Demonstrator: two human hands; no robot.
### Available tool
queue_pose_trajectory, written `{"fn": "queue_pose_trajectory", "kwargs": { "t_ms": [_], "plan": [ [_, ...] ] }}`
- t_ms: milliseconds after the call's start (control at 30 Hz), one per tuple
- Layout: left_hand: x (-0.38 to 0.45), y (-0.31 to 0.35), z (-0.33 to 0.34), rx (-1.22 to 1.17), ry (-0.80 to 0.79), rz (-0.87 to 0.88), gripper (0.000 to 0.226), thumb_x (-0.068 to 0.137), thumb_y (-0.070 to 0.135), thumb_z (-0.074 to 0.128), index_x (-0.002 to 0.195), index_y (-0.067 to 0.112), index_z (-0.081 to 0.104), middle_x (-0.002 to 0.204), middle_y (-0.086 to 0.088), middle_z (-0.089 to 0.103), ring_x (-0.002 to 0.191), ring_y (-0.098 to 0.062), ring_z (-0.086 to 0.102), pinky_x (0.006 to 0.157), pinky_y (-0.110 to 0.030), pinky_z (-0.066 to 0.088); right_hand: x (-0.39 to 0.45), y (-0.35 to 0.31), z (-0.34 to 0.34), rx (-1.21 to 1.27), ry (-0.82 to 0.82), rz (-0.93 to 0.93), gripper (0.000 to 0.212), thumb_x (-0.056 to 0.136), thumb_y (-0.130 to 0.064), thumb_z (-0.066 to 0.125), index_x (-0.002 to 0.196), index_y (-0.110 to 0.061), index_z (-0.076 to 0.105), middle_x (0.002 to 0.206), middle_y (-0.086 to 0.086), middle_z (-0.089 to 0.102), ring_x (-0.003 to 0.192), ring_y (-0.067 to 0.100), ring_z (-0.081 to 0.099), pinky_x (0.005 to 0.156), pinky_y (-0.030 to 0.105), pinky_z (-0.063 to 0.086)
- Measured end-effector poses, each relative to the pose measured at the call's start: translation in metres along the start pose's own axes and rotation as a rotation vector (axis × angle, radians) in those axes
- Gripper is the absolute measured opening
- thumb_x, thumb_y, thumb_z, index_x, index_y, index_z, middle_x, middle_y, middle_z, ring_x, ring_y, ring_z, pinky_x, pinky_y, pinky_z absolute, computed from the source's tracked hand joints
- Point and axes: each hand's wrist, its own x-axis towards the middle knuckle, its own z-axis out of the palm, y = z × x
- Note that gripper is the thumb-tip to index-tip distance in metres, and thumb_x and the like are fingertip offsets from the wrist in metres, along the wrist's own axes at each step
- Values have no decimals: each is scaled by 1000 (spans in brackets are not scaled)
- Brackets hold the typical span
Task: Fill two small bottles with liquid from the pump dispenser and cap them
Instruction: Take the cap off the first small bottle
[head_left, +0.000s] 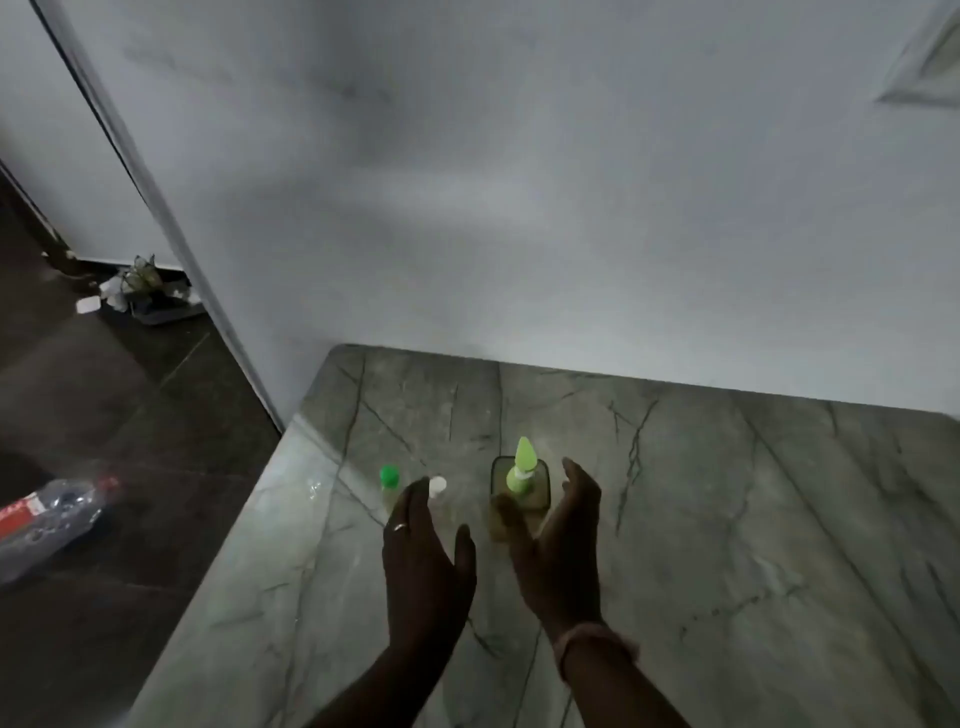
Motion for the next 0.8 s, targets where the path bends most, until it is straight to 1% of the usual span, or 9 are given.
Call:
{"fn": "queue_pose_trajectory", "kwargs": {
  "t_ms": [100, 167, 233, 333, 433, 533, 667, 733, 800],
  "plan": [
    [2, -24, 27, -22, 22, -13, 79, 87, 33, 68, 151, 19, 24, 156, -8, 31, 142, -24, 30, 114, -42, 32, -9, 20, 29, 103, 27, 23, 100, 68, -61, 76, 145, -24, 25, 140, -10, 35, 129, 8, 41, 100, 33, 49],
    [6, -38, 43, -45, 21, -23, 80, 89, 37, 66, 152, 22, 21, 157, -6, 30, 143, -22, 28, 114, -39, 29, -14, 37, 48, 130, 45, 69, 104, 65, -56, 81, 146, -29, 21, 144, -13, 34, 131, 5, 40, 98, 30, 51],
    [7, -48, 55, -86, 31, -11, 80, 89, 35, 67, 152, 25, 19, 156, -4, 32, 142, -20, 30, 114, -42, 31, -16, 48, 62, 112, 117, 53, 104, 67, -52, 82, 148, -26, 21, 146, -9, 35, 131, 9, 42, 96, 31, 53],
    [14, -59, 68, -138, 67, -9, 80, 89, 29, 68, 151, 31, 19, 150, -1, 40, 135, -19, 39, 110, -47, 38, -16, 62, 80, 93, 199, -3, 96, 72, -44, 81, 146, -19, 25, 143, -2, 41, 127, 12, 48, 94, 28, 53],
    [19, -61, 75, -202, 114, -10, 73, 88, 30, 69, 147, 33, 26, 143, 1, 45, 129, -18, 44, 106, -46, 41, -17, 69, 92, 91, 236, -33, 94, 75, -39, 79, 147, -19, 23, 144, 1, 41, 128, 15, 48, 96, 28, 52],
    [25, -66, 79, -198, 143, 58, 58, 87, 28, 70, 135, 34, 37, 129, 6, 51, 117, -13, 49, 99, -43, 46, -15, 77, 97, 60, 287, -91, 94, 72, -39, 80, 146, -18, 25, 142, 0, 42, 127, 13, 47, 93, 17, 46],
    [24, -75, 81, -257, 150, 118, 51, 85, 26, 72, 124, 38, 41, 112, 13, 56, 102, -7, 55, 85, -36, 52, -17, 84, 97, 105, 298, -136, 91, 71, -35, 82, 142, -20, 28, 136, -4, 43, 115, 4, 45, 83, 2, 38],
    [20, -77, 78, -282, 149, 156, 50, 84, 27, 73, 121, 36, 41, 109, 14, 57, 98, -6, 56, 80, -32, 52, -17, 86, 95, 135, 290, -144, 88, 70, -35, 82, 139, -22, 28, 131, -5, 44, 108, 3, 45, 77, 3, 39],
    [12, -79, 70, -301, 150, 208, 48, 83, 29, 74, 118, 34, 42, 108, 14, 58, 96, -8, 58, 77, -32, 51, -23, 86, 89, 157, 277, -164, 85, 70, -35, 82, 136, -22, 30, 127, -5, 45, 104, 7, 47, 74, 10, 42]
  ]
}}
